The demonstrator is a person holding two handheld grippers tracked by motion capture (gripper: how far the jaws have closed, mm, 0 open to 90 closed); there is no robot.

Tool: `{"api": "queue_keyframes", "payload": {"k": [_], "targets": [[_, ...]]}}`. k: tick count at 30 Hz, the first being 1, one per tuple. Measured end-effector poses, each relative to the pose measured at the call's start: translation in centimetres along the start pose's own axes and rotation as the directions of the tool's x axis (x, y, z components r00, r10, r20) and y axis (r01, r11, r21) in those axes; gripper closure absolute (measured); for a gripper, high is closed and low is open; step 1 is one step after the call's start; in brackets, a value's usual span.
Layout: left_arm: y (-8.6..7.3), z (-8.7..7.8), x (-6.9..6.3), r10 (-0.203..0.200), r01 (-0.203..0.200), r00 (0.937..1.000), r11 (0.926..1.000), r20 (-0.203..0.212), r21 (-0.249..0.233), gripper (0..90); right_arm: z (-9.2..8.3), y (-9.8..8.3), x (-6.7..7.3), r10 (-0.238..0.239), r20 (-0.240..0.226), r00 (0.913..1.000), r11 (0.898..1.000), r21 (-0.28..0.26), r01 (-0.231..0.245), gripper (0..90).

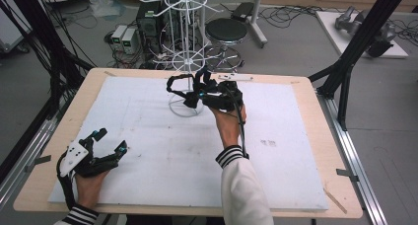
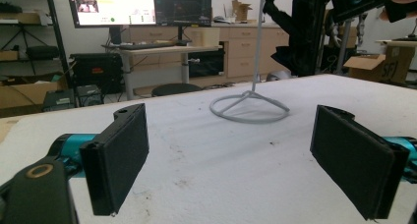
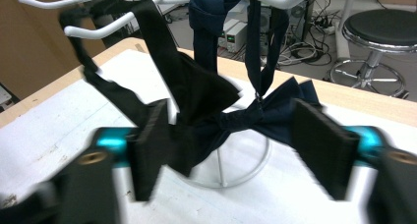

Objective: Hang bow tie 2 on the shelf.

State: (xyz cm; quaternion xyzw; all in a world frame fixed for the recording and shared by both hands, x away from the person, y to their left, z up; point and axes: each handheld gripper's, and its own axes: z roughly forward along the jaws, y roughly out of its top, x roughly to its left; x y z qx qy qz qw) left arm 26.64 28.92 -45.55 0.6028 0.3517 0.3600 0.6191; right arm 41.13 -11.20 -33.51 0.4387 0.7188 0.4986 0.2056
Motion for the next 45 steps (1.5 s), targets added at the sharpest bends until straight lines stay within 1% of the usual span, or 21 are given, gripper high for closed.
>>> {"api": "queue_keyframes", "payload": {"k": [3, 5, 7, 10, 12, 13, 16, 18, 20, 22, 24, 27, 33, 34, 35, 36, 37, 39, 40, 43, 45], "targets": [[0.0, 0.0, 0.0, -0.001, 0.001, 1.0000, 1.0000, 0.000, 0.001, 15.1, -0.3, 0.0, 0.2, -0.018, 0.009, 0.9998, 1.000, 0.004, 0.017, 11.9], [0.0, 0.0, 0.0, -0.001, 0.001, 1.0000, 1.0000, -0.001, 0.003, 15.0, -0.8, -0.1, 0.3, -0.063, 0.014, 0.9979, 0.998, 0.006, 0.062, 10.1], [0.0, 0.0, 0.0, 0.001, -0.001, 1.0000, 1.0000, -0.001, 0.004, 15.1, -1.6, -0.3, 0.3, -0.096, -0.004, 0.9954, 0.995, -0.021, 0.096, 0.7], [0.0, 0.0, 0.0, 0.001, -0.001, 1.0000, 1.0000, 0.000, 0.005, 15.1, -3.5, -0.7, -0.2, -0.120, -0.044, 0.9918, 0.992, -0.053, 0.117, 0.7], [0.0, 0.0, 0.0, 0.004, -0.004, 1.0000, 1.0000, 0.001, 0.005, 15.1, -5.0, -1.1, -0.5, -0.148, -0.027, 0.9886, 0.987, -0.074, 0.146, 0.6], [0.0, 0.0, 0.0, 0.004, -0.004, 1.0000, 1.0000, 0.000, 0.005, 15.0, -5.8, -1.4, -0.7, -0.157, -0.031, 0.9871, 0.984, -0.088, 0.154, 0.6], [0.0, 0.0, 0.0, 0.006, -0.006, 1.0000, 1.0000, 0.000, 0.003, 15.0, -8.1, -2.4, -1.5, -0.168, -0.017, 0.9856, 0.979, -0.116, 0.165, 0.6], [0.0, 0.0, 0.0, 0.005, -0.005, 1.0000, 1.0000, 0.000, 0.003, 15.0, -9.6, -3.4, -2.1, -0.182, 0.000, 0.9832, 0.972, -0.148, 0.180, 0.7], [0.0, 0.0, 0.0, 0.005, -0.005, 1.0000, 1.0000, -0.001, 0.003, 15.1, -10.8, -4.3, -2.6, -0.189, 0.013, 0.9818, 0.970, -0.155, 0.189, 0.7], [0.0, 0.0, 0.0, 0.005, -0.005, 1.0000, 1.0000, -0.001, 0.003, 15.1, -11.8, -5.3, -3.1, -0.186, 0.012, 0.9825, 0.969, -0.161, 0.185, 0.7], [0.0, 0.0, 0.0, 0.006, -0.006, 1.0000, 1.0000, 0.000, 0.003, 15.0, -12.7, -6.5, -3.7, -0.192, 0.014, 0.9812, 0.964, -0.186, 0.192, 0.7], [0.0, 0.0, -0.1, 0.009, -0.009, 1.0000, 1.0000, 0.000, 0.000, 15.1, -14.1, -8.5, -4.7, -0.172, 0.015, 0.9849, 0.961, -0.216, 0.172, 0.7], [0.0, 0.0, 0.0, 0.000, 0.000, 1.0000, 1.0000, 0.000, -0.003, 15.0, -16.5, -13.4, -6.6, -0.145, 0.003, 0.9894, 0.937, -0.320, 0.139, 0.7], [0.0, 0.0, 0.0, 0.003, -0.003, 1.0000, 1.0000, 0.000, -0.001, 15.0, -16.8, -13.8, -6.7, -0.144, 0.008, 0.9895, 0.941, -0.309, 0.139, 0.7], [0.0, 0.0, 0.0, 0.004, -0.004, 1.0000, 1.0000, -0.001, 0.001, 15.0, -17.1, -14.7, -6.8, -0.162, 0.021, 0.9865, 0.927, -0.340, 0.160, 0.8], [0.0, 0.0, 0.0, 0.006, -0.006, 1.0000, 1.0000, -0.001, 0.001, 15.0, -17.3, -15.2, -6.8, -0.169, 0.026, 0.9853, 0.920, -0.355, 0.167, 0.8], [0.0, 0.0, 0.0, 0.005, -0.005, 1.0000, 1.0000, -0.001, 0.001, 15.0, -17.6, -15.7, -6.8, -0.167, 0.035, 0.9853, 0.922, -0.348, 0.169, 0.8], [0.0, 0.0, -0.1, 0.003, -0.003, 1.0000, 1.0000, -0.002, -0.004, 14.9, -18.0, -16.6, -7.0, -0.163, 0.034, 0.9861, 0.909, -0.384, 0.163, 0.7], [0.0, 0.0, -0.1, 0.004, -0.004, 1.0000, 1.0000, -0.001, -0.005, 14.9, -18.2, -17.2, -7.2, -0.146, 0.032, 0.9888, 0.905, -0.399, 0.146, 0.8], [0.0, 0.0, -0.1, 0.006, -0.006, 1.0000, 1.0000, -0.002, -0.004, 14.9, -18.1, -18.5, -7.8, -0.113, 0.019, 0.9935, 0.915, -0.387, 0.111, 0.7], [0.0, -0.1, -0.1, 0.008, -0.008, 1.0000, 1.0000, -0.001, -0.005, 14.9, -17.8, -19.3, -8.1, -0.098, 0.013, 0.9951, 0.914, -0.394, 0.095, 0.8]]}}
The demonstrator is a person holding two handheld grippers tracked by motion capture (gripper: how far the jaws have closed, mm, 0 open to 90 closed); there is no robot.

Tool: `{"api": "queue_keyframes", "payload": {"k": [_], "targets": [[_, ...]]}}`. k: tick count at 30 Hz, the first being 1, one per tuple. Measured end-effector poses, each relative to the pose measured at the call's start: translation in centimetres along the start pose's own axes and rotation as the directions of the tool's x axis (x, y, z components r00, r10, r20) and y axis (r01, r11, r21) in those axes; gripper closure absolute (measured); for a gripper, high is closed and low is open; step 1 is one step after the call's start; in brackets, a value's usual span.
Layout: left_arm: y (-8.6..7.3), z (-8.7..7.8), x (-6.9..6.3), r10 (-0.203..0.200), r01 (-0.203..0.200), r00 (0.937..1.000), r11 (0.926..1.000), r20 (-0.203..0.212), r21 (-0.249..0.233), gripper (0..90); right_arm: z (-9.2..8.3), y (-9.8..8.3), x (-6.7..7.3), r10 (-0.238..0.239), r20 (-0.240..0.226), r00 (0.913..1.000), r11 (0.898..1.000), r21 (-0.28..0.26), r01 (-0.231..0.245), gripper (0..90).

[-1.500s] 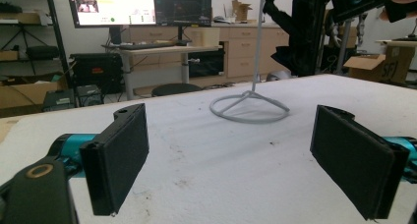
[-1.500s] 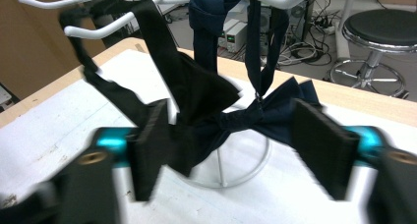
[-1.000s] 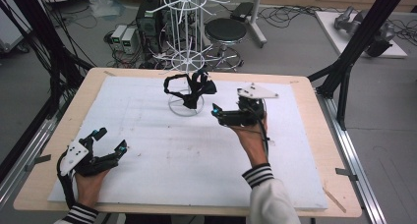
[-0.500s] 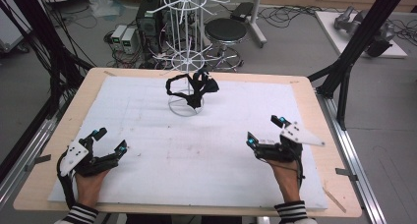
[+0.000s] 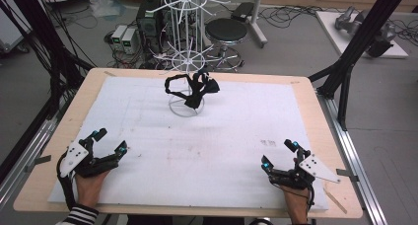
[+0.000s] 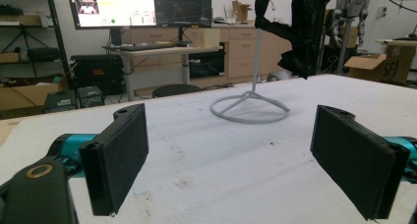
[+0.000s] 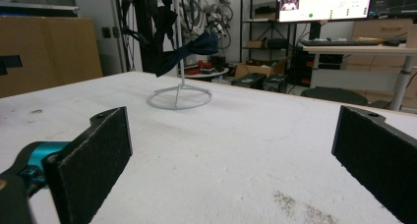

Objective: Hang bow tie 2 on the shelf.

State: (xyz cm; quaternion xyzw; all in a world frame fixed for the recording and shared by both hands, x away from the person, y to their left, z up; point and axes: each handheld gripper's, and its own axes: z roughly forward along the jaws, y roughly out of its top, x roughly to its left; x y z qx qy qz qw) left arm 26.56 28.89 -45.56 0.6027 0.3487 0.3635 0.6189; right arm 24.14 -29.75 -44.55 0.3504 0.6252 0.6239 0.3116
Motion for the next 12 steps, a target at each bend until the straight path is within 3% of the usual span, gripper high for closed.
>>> {"api": "queue_keyframes", "payload": {"k": [5, 12], "targets": [[0.00, 0.00, -0.01, 0.002, -0.002, 1.0000, 1.0000, -0.001, 0.001, 14.9, 0.34, -0.82, 0.24, -0.036, 0.008, 0.9993, 0.999, -0.007, 0.036, 0.8], [0.00, -0.01, -0.01, -0.002, 0.002, 1.0000, 1.0000, -0.003, 0.000, 14.8, 0.52, -0.89, 0.41, -0.040, 0.003, 0.9992, 0.999, 0.002, 0.040, 0.8]]}}
